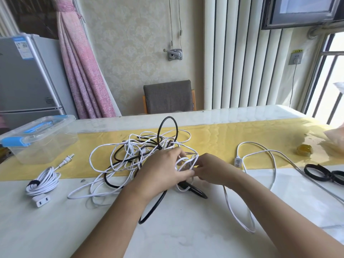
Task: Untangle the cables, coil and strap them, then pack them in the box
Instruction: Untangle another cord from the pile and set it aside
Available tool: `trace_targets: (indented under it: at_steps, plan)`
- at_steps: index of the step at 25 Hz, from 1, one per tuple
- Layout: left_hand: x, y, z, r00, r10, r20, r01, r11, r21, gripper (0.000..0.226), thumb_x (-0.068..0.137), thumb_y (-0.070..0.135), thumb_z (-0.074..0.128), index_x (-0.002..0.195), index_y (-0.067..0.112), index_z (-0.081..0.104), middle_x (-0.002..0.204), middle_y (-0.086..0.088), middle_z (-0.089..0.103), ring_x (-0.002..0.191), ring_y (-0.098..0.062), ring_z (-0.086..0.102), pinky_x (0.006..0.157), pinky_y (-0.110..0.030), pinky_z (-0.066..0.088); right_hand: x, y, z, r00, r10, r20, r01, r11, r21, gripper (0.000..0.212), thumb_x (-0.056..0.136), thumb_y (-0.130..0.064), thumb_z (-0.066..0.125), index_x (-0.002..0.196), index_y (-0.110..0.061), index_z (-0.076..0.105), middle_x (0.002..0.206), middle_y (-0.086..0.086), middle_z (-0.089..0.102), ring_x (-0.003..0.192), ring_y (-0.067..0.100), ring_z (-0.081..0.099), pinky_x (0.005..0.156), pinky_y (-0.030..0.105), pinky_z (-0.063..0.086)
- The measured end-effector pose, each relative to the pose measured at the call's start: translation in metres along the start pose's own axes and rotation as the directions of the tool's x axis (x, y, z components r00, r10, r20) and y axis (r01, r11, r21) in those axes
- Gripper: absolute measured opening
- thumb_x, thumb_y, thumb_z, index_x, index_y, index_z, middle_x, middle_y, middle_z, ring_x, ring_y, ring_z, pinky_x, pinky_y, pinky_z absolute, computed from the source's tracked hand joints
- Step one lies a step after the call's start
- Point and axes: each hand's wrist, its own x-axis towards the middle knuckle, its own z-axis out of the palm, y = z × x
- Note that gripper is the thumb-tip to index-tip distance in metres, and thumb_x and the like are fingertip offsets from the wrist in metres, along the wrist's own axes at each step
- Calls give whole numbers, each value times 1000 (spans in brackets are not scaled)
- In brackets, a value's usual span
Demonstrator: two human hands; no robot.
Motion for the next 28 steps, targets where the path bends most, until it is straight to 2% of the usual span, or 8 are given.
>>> trace_targets:
  at_steps: [4,10,12,16,19,23,26,28]
  plan:
    - [5,-2,4,992,-121,-23,123,975,184,35,81,41,59,62,14,51,60,-4,54,62,-22,49,56,-32,36,1,-2,1,996,-15,-85,13,1000,-29,45,90,-29,60,49,-19,44,47,-4,38,38,7,30,38,16,21]
    - [8,-1,9,980,-197,13,191,925,-329,25,83,20,45,70,11,65,53,4,58,48,-10,44,49,-28,35,-1,-5,-7,987,144,-77,-148,988,-50,34,91,-24,48,60,-13,48,57,0,50,53,15,35,47,23,27]
    - [9,0,0,942,-334,-28,240,731,-638,32,87,4,46,62,15,63,53,8,57,50,-9,44,48,-20,32,1,-1,-6,983,181,9,-181,982,55,23,90,-18,43,73,-10,56,69,7,61,51,17,32,47,24,26]
    - [12,-7,-21,943,-258,209,196,-75,-978,27,86,15,47,74,6,69,83,-13,72,58,-12,54,55,-20,42,1,3,-15,993,109,-46,-82,914,397,29,91,-7,45,75,-14,69,58,-4,62,42,10,32,44,18,27]
    - [16,-13,-23,957,-215,194,135,-262,-956,37,94,28,45,86,9,75,81,-5,71,54,-10,56,49,-18,46,-7,8,-43,959,101,-265,58,846,529,25,97,-21,53,82,-12,72,44,-10,41,40,5,29,42,16,23]
    - [18,-22,-26,925,-356,131,27,-282,-959,46,97,25,47,53,14,56,69,-6,69,64,-18,69,67,-27,56,-28,20,-75,987,-33,-160,113,845,523,37,73,-39,69,97,-12,76,54,-8,34,56,13,19,48,18,18]
    - [18,-37,-39,835,-541,97,-9,-190,-982,55,90,29,58,40,21,35,40,3,43,43,-11,53,49,-20,49,-38,24,-86,995,-84,-46,96,892,441,34,65,-25,77,99,-19,76,61,-3,46,57,13,20,48,15,20]
    - [15,-48,-41,760,-647,-57,103,207,-973,51,90,32,61,47,19,36,39,3,31,36,-12,33,43,-23,31,-45,26,-93,997,-79,-1,75,943,323,28,72,-17,76,99,-23,76,63,-6,58,57,9,30,50,14,25]
